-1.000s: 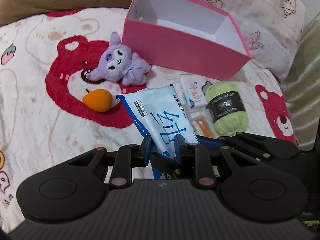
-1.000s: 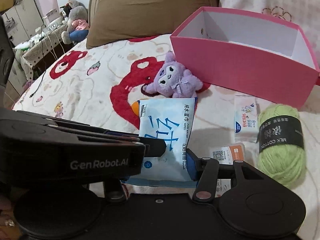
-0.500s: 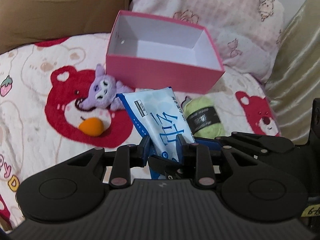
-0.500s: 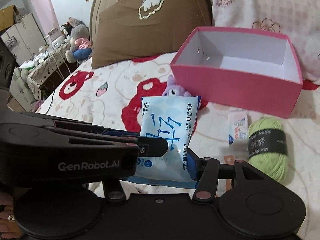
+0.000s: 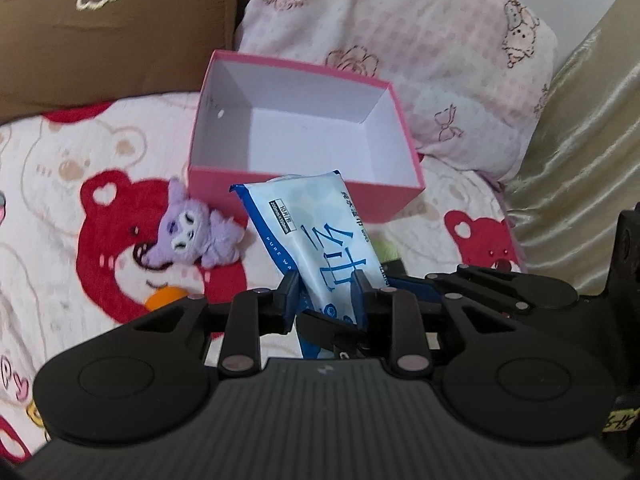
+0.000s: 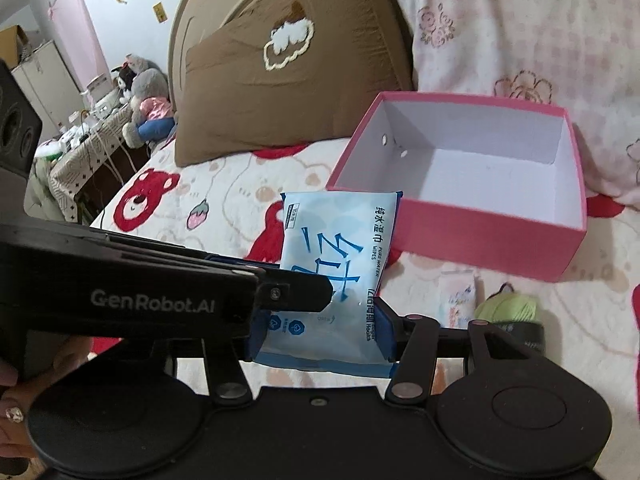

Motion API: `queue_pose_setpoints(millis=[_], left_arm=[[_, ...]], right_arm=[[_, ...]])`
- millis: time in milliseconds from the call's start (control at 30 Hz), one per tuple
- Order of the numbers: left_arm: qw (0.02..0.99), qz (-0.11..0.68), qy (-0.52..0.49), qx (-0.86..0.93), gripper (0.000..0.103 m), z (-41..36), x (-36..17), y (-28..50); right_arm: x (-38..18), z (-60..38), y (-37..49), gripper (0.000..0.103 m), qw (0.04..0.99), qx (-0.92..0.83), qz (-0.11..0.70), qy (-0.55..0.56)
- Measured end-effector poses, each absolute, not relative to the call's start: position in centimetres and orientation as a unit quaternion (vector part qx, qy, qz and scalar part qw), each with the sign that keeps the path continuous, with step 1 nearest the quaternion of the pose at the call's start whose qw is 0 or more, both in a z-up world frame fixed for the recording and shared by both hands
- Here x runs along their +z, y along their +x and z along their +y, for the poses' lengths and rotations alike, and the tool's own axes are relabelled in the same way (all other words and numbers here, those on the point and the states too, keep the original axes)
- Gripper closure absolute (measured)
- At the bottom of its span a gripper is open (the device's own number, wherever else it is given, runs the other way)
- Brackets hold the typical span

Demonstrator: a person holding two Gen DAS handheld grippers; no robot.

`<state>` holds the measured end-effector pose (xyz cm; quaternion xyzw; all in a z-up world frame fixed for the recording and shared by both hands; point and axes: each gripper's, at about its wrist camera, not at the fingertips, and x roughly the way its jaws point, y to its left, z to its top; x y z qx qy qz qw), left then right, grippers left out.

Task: Organize objects
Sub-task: 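Lift the wet-wipe pack with the left gripper and carry it over the pink box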

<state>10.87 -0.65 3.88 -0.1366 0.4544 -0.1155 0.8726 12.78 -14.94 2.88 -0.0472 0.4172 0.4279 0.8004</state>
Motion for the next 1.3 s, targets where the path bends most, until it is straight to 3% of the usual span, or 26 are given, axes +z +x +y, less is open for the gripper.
queue_pose_setpoints(millis=[633,700,1300], left_arm=[[0.869,0.448,-0.136,-0.158,0.078,-0.4,6.4,20.2],[0.874,0.443,-0.126,-0.154,0.075,-0.8,6.3,21.0],[0.884,0.426,-0.131,-0.141,0.075,-2.5,0.6,28.1]], right_arm=[[7.0,-12.0,20.0,0.045,0.823,0.395,0.401,-0.079],[6.8,-12.0,21.0,0.045,0.826,0.397,0.394,-0.07],[1.3,-11.5,28.4,0.045,0.838,0.379,0.392,-0.033]])
